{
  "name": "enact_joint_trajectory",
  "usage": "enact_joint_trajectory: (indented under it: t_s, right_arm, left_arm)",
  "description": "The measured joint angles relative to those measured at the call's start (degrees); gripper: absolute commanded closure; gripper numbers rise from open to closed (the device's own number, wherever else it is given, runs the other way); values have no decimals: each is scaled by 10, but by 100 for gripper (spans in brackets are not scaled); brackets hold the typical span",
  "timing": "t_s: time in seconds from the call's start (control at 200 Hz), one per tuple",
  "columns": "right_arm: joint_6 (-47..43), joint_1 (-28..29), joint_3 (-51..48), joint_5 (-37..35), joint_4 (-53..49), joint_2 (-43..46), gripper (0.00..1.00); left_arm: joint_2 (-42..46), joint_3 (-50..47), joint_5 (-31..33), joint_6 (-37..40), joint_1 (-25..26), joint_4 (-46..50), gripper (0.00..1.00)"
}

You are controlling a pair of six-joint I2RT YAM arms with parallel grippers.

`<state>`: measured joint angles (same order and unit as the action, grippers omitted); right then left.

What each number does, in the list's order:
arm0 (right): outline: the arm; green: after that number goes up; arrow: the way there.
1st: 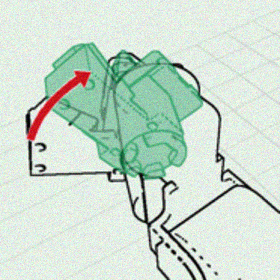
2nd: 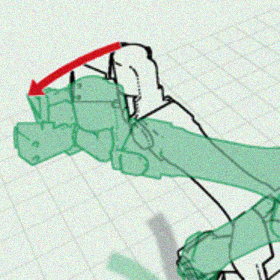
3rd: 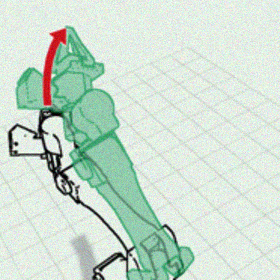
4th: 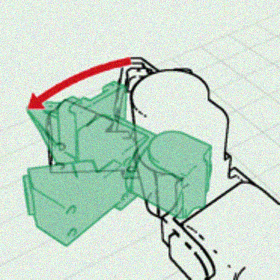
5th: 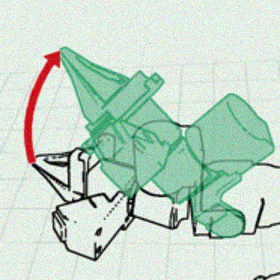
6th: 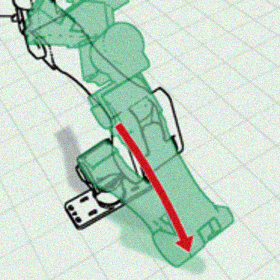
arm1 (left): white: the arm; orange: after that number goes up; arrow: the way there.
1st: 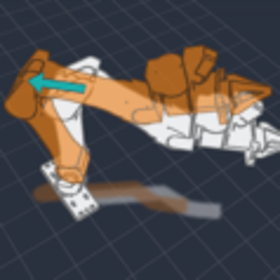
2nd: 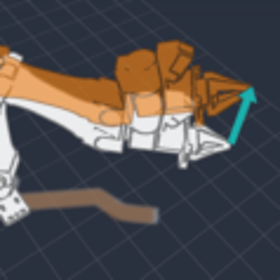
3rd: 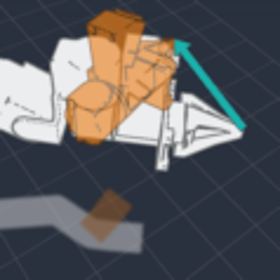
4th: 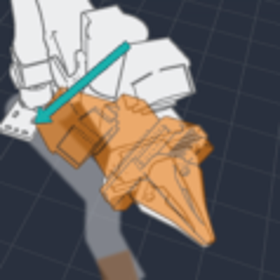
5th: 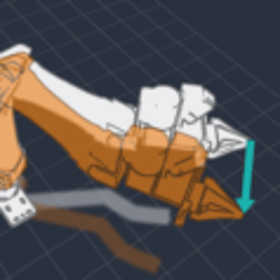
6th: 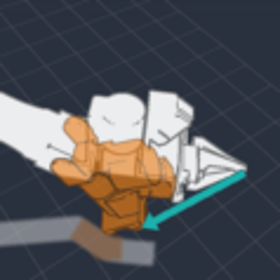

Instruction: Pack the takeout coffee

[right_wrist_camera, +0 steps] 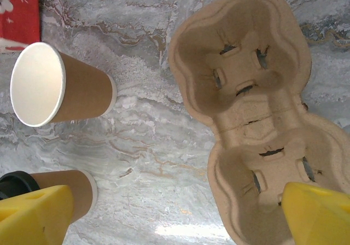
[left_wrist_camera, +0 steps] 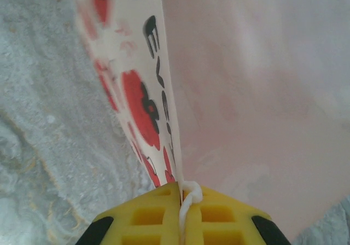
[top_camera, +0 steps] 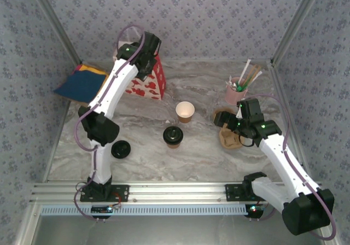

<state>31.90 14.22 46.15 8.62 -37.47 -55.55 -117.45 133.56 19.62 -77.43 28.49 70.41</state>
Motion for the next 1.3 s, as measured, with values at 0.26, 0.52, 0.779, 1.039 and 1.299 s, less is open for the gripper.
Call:
enact_joint_trajectory:
  t_s: [0.26, 0.52, 0.779, 1.039, 1.299]
  right_arm:
    - [0, 0, 0, 0, 0, -4, 0]
    - [4, 13, 1, 0, 0, -11, 0]
    - [16, 57, 17, -13, 0, -30, 0]
    - [24, 96, 32, -35, -6, -38, 0]
    - [30, 103, 32, -50, -19, -37, 0]
  left_arm:
    - [104, -83, -50, 111, 0, 19, 99]
    - [261, -286, -146, 247, -2, -8, 95]
    - [327, -377, -219, 369, -11, -30, 90]
    - [329, -391, -263, 470, -32, -44, 86]
    - [329, -391, -270, 511, -38, -47, 69]
